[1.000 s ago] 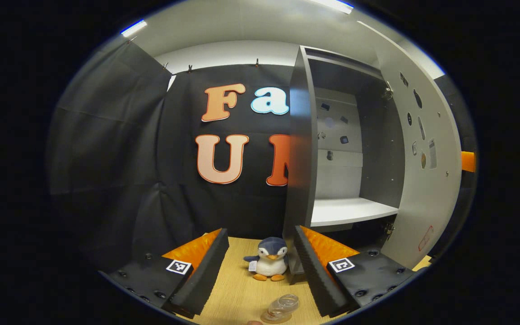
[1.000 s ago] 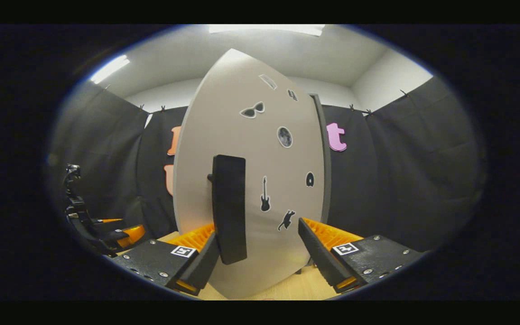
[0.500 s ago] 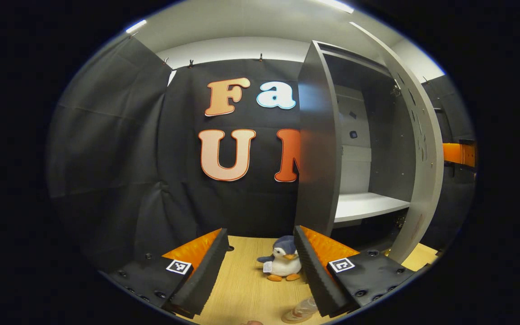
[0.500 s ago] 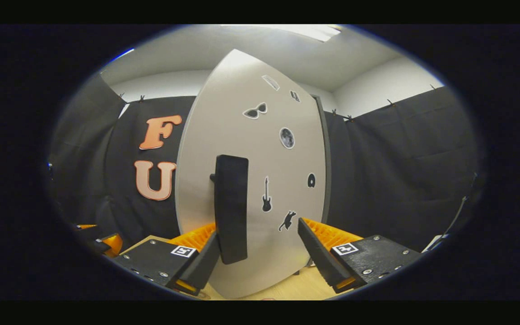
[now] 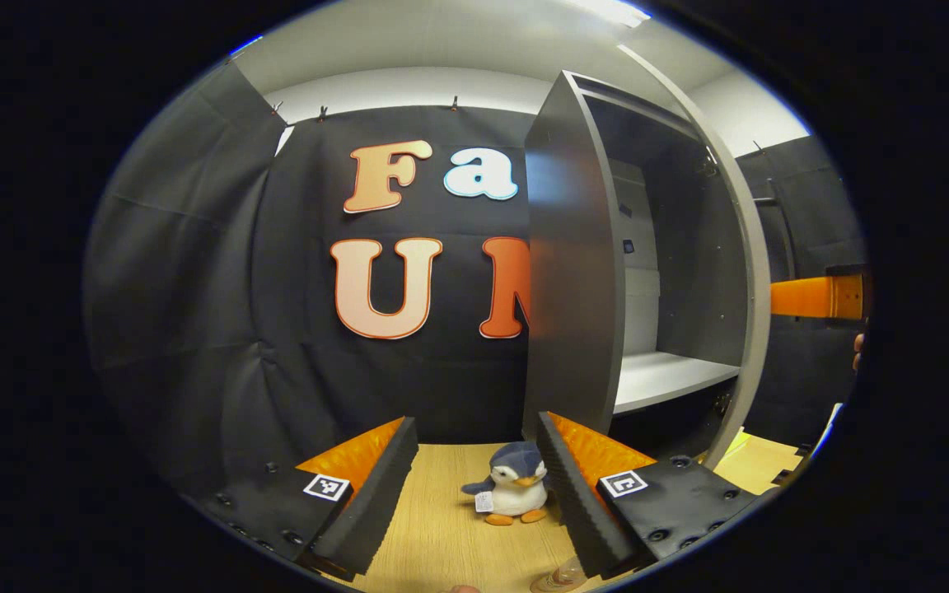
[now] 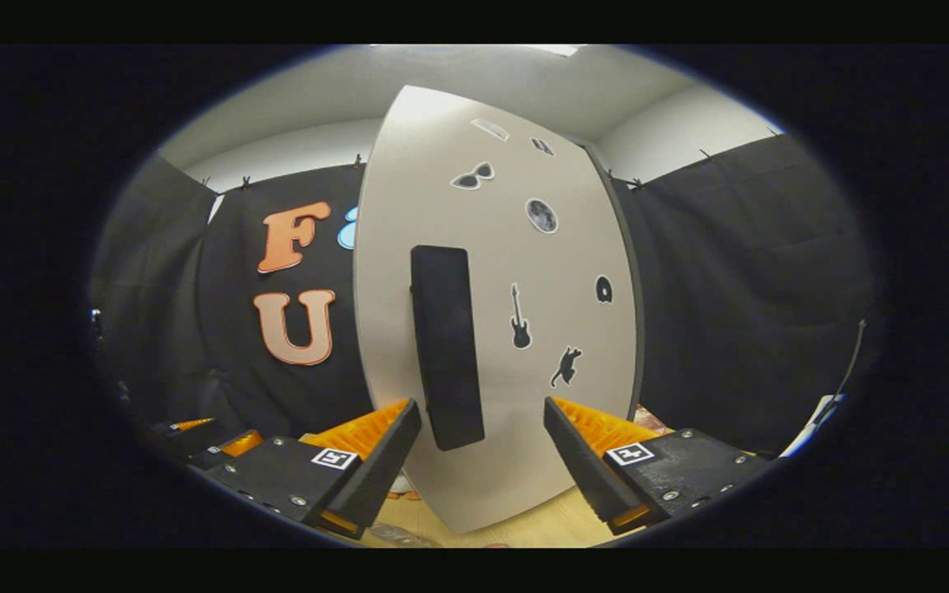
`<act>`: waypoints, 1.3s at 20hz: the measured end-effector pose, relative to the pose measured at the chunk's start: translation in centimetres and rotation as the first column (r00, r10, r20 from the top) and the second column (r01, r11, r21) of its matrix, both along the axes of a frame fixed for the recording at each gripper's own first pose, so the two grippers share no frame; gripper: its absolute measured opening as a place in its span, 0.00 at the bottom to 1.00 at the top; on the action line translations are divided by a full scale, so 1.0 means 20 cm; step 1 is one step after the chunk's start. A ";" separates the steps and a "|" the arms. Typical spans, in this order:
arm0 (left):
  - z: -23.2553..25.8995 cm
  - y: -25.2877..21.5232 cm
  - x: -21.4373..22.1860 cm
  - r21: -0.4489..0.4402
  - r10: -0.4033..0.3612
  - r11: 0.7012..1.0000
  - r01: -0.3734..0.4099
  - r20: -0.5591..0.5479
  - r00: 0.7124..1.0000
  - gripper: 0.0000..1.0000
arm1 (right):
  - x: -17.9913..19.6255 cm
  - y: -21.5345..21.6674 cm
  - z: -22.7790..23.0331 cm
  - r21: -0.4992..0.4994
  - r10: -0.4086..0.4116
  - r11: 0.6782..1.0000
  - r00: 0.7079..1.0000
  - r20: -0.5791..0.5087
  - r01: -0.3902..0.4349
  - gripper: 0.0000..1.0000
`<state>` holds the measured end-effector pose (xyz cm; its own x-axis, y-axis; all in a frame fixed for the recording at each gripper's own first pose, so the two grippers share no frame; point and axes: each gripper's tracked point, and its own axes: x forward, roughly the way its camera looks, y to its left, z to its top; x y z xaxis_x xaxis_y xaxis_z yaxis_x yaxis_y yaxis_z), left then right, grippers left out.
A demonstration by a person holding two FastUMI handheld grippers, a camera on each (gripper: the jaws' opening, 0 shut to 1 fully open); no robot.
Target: Open the cabinet door with the right hand, grasp the bottle in the cabinet with the left hand and place it on the coaster, then close the cabinet door with the right hand.
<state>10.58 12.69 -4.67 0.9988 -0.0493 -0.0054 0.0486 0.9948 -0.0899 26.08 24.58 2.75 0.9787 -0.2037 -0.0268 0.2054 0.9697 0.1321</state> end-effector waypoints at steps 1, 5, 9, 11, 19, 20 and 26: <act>0.00 0.00 0.01 -0.006 -0.005 1.000 0.005 -0.001 1.000 0.95 | 0.02 0.01 0.00 -0.006 0.010 1.000 1.000 -0.001 -0.010 0.94; -0.01 0.03 0.03 -0.005 0.005 1.000 -0.006 -0.006 1.000 0.95 | 0.12 0.04 0.00 -0.034 0.050 0.998 0.999 -0.003 -0.050 0.94; -0.01 0.06 0.05 -0.009 0.028 1.000 -0.029 -0.011 1.000 0.95 | 0.22 0.05 0.00 -0.036 0.096 0.995 0.995 -0.007 -0.096 0.94; -0.01 0.07 0.05 -0.013 0.039 0.999 -0.039 -0.014 0.999 0.95 | 0.26 0.06 0.00 -0.037 0.116 0.993 0.993 -0.007 -0.116 0.94; -0.02 0.08 0.04 -0.019 0.074 0.997 -0.074 -0.028 0.997 0.95 | 0.41 0.08 -0.01 -0.028 0.183 0.983 0.983 0.002 -0.183 0.94; -0.03 0.08 0.04 -0.019 0.079 0.997 -0.079 -0.031 0.996 0.95 | 0.45 0.09 0.00 -0.026 0.191 0.981 0.982 0.003 -0.190 0.94; -0.04 0.09 0.05 -0.014 0.106 0.994 -0.107 -0.040 0.994 0.95 | 0.50 0.10 -0.01 -0.030 0.216 0.976 0.976 -0.002 -0.216 0.94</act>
<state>11.67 14.51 -5.39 0.9974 0.0572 -0.0448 -0.0617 0.9925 -0.1059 36.17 26.64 2.54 0.9997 0.0118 -0.0228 -0.0094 0.9947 0.1025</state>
